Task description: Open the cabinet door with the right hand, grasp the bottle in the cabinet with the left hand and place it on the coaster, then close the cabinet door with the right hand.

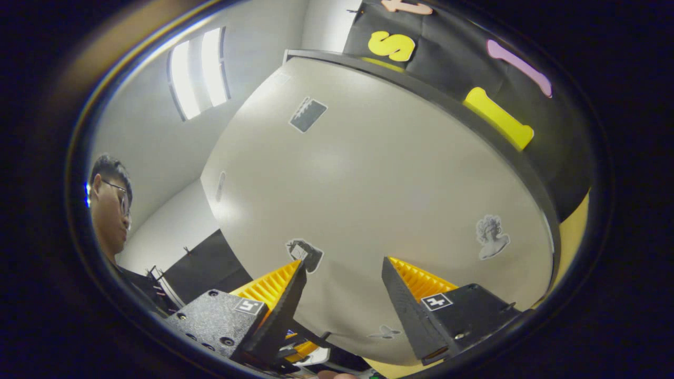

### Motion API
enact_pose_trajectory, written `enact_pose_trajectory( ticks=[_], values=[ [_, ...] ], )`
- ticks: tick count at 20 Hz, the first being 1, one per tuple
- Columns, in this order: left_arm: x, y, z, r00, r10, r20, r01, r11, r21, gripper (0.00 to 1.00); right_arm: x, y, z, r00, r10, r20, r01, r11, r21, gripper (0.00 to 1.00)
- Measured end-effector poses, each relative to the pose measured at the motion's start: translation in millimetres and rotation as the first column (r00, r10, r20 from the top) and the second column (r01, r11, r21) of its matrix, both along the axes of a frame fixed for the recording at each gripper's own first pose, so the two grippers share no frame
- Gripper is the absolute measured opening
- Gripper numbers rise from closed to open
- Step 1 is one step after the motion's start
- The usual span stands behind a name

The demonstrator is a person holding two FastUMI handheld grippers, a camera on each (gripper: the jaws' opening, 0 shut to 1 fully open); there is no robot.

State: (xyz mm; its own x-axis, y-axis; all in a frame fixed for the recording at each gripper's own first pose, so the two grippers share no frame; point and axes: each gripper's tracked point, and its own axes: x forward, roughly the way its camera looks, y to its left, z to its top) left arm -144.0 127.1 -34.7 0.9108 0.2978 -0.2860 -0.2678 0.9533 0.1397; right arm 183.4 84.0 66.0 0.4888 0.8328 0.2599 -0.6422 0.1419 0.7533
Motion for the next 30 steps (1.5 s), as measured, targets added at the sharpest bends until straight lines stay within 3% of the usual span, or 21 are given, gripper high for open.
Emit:
enact_pose_trajectory(
  ticks=[4,7,10,13,16,18,19,22,24,25,27,28,30],
  values=[
    [-2,-17,1,1.0,-0.014,0.006,0.014,1.0,-0.003,0.96,0,5,-2,1.0,0.016,-0.015,-0.016,1.0,0.011,0.93],
    [1,-29,-2,1.0,-0.027,0.005,0.027,0.999,-0.017,0.96,6,4,-7,1.0,-0.015,-0.007,0.015,1.0,-0.004,0.93],
    [9,-45,-6,0.999,-0.041,0.001,0.041,0.998,-0.046,0.96,28,-1,-28,0.986,-0.167,0.012,0.168,0.98,-0.105,0.93],
    [18,-32,-18,0.998,0.053,-0.034,-0.053,0.999,-0.006,0.96,33,-11,-49,0.949,-0.314,0.036,0.315,0.93,-0.189,0.93],
    [43,-48,-16,0.998,-0.058,-0.015,0.058,0.998,-0.014,0.96,12,-16,-70,0.924,-0.383,0.002,0.369,0.889,-0.27,0.93],
    [65,-50,-9,0.989,-0.148,0.029,0.148,0.989,-0.003,0.96,3,-25,-85,0.875,-0.482,0.046,0.465,0.811,-0.356,0.93],
    [74,-53,-13,0.982,-0.188,0.016,0.188,0.982,-0.023,1.0,-1,-31,-93,0.837,-0.545,0.058,0.515,0.747,-0.42,0.93],
    [102,-59,-1,0.959,-0.265,0.099,0.272,0.96,-0.061,0.96,-23,-37,-102,0.719,-0.682,0.132,0.639,0.576,-0.51,0.94],
    [110,-63,-2,0.947,-0.3,0.114,0.31,0.947,-0.086,1.0,-43,-26,-112,0.692,-0.695,0.196,0.649,0.48,-0.59,0.94],
    [113,-63,-2,0.944,-0.301,0.134,0.315,0.944,-0.099,0.96,-53,-20,-115,0.68,-0.7,0.219,0.651,0.438,-0.62,0.94],
    [117,-64,-3,0.938,-0.305,0.164,0.327,0.936,-0.132,0.96,-66,-15,-122,0.637,-0.739,0.219,0.66,0.376,-0.65,0.95],
    [118,-68,-10,0.937,-0.315,0.151,0.336,0.932,-0.138,0.95,-77,-15,-131,0.617,-0.764,0.189,0.652,0.363,-0.666,0.95],
    [116,-65,-15,0.944,-0.304,0.13,0.321,0.937,-0.137,0.96,-95,-9,-151,0.623,-0.771,0.134,0.606,0.367,-0.706,0.95]
  ],
)
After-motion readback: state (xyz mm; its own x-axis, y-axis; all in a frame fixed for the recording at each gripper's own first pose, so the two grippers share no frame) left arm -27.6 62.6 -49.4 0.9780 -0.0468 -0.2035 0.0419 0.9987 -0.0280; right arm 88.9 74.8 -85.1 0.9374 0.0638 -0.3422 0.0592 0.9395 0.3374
